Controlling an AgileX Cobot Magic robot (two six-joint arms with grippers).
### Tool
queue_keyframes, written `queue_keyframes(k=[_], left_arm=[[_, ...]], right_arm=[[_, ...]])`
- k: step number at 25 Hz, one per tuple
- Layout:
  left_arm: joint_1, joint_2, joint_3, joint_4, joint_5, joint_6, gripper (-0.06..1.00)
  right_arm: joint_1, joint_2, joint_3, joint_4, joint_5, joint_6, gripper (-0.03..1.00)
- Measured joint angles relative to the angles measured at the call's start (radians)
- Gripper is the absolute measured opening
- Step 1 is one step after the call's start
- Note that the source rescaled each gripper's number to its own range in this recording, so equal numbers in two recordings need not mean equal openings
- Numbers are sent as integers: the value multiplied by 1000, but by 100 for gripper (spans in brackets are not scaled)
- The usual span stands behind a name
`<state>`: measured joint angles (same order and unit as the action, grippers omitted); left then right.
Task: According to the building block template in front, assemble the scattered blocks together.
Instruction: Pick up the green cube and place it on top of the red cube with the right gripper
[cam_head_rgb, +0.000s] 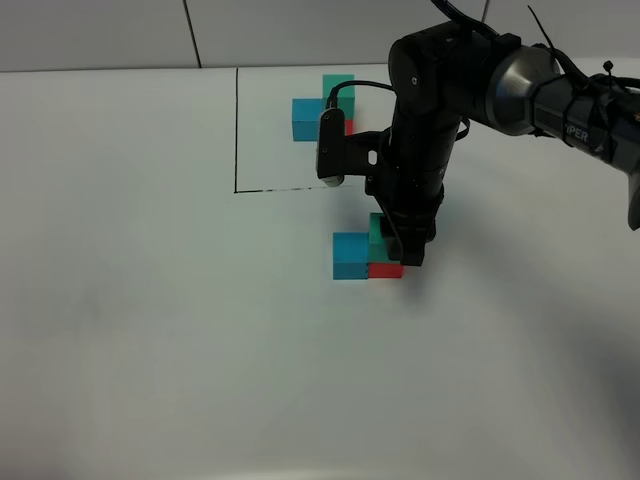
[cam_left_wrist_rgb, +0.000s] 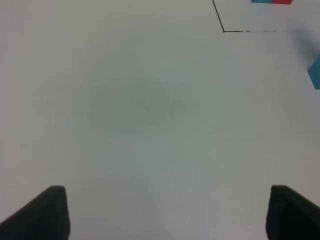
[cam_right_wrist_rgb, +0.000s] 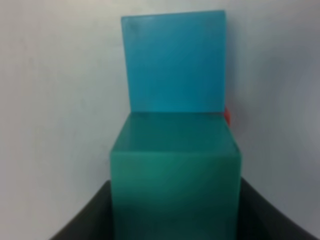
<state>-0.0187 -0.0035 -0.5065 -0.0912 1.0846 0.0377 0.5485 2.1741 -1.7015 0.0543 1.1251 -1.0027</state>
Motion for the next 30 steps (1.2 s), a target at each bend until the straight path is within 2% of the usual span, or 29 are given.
queue_keyframes(k=[19,21,23,30], left_arm=[[0,0,0,0,0,0,89],[0,0,0,0,0,0,89],[0,0,0,0,0,0,89],[0,0,0,0,0,0,89]], right_arm=[[-3,0,-1,5,-5,-16,1],[-3,0,-1,5,-7,-16,4],[-3,1,-1,5,-19,-16,13],[-5,-8,-1,-21,-34,-20,65]])
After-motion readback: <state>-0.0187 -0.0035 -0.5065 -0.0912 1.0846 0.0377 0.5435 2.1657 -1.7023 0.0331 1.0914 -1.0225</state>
